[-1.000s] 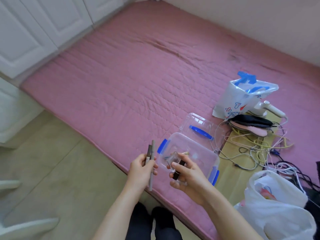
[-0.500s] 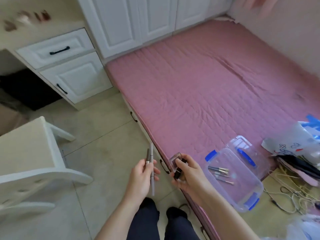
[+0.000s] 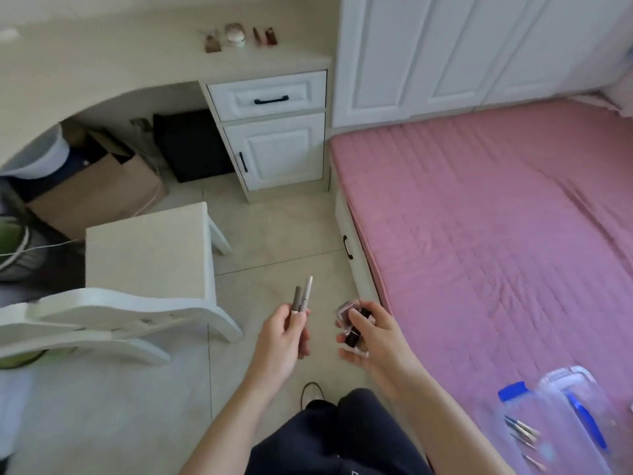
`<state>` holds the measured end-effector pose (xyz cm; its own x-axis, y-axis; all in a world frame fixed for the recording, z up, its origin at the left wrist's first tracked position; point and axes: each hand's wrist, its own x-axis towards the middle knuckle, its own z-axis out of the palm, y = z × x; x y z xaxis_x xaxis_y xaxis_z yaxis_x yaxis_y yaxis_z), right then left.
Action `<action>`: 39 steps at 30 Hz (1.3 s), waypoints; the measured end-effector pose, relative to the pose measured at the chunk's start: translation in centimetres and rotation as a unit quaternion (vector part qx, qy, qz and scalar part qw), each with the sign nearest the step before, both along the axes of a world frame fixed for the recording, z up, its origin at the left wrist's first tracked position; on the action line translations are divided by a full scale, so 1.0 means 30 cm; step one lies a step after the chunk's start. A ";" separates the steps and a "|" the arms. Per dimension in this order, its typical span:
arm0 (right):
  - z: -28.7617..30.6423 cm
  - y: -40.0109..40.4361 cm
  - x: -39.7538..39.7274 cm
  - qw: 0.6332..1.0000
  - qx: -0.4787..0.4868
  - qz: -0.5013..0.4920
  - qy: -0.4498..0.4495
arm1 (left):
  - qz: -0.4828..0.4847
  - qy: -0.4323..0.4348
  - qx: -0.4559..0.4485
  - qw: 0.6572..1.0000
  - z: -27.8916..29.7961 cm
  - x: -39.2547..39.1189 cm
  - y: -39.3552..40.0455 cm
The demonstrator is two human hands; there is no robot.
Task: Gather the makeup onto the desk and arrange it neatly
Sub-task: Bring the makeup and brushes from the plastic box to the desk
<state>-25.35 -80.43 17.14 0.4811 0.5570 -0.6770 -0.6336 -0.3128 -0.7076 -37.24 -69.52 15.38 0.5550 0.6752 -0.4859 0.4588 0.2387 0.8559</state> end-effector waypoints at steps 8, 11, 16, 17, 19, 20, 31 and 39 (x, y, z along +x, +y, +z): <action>-0.012 0.285 0.111 0.999 -0.004 0.035 -0.005 | 0.049 0.005 0.001 0.999 0.008 0.088 0.216; -0.021 0.405 0.195 0.999 -0.003 0.051 -0.006 | 0.067 0.016 0.029 0.997 0.000 0.172 0.322; -0.021 0.615 0.403 0.994 -0.002 0.098 -0.042 | 0.102 -0.001 0.037 0.994 0.002 0.383 0.519; -0.019 0.657 0.454 0.993 -0.006 0.108 -0.052 | 0.109 -0.006 0.036 0.993 0.008 0.432 0.559; -0.012 0.739 0.556 0.989 -0.013 0.129 -0.073 | 0.120 -0.015 0.040 0.992 0.023 0.527 0.635; -0.008 0.779 0.606 0.986 -0.014 0.141 -0.084 | 0.124 -0.019 0.044 0.991 0.031 0.570 0.671; -0.011 1.161 0.945 0.966 -0.027 0.200 -0.160 | 0.129 0.006 0.088 0.988 0.035 0.875 1.069; -0.045 1.527 1.084 0.976 -0.024 0.157 -0.147 | 0.145 -0.003 0.037 0.989 0.010 1.036 1.471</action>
